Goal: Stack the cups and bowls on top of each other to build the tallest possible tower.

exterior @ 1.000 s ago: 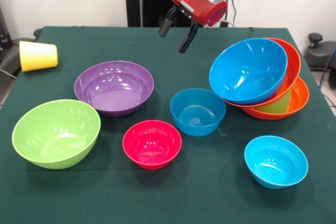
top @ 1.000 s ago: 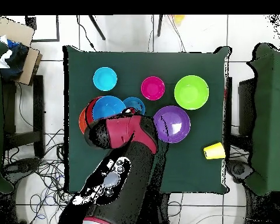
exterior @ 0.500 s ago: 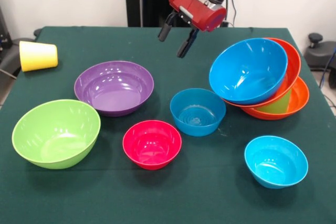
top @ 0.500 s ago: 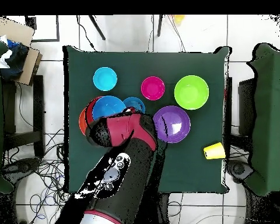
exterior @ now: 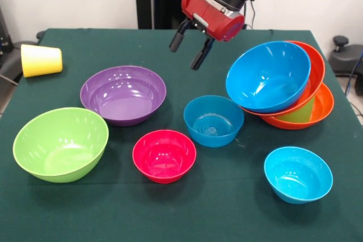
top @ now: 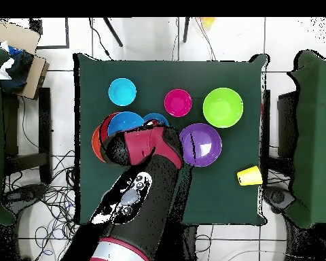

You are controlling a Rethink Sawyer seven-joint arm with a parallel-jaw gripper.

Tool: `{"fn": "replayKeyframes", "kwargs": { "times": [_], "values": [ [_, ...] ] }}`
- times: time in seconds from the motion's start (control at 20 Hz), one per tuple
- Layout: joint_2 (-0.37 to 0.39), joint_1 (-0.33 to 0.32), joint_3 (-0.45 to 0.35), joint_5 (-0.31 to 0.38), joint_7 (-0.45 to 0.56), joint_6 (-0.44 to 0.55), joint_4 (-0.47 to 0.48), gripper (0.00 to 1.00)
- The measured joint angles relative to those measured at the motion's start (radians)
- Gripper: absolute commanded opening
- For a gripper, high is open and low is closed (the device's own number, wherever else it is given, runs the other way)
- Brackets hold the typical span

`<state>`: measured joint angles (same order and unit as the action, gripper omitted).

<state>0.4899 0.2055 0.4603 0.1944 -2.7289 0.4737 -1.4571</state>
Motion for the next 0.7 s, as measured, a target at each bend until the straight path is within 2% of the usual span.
{"fn": "replayKeyframes", "kwargs": {
  "times": [0.7],
  "values": [
    [-0.036,-0.013,0.000,0.000,0.000,0.000,0.090,1.00]
  ]
}}
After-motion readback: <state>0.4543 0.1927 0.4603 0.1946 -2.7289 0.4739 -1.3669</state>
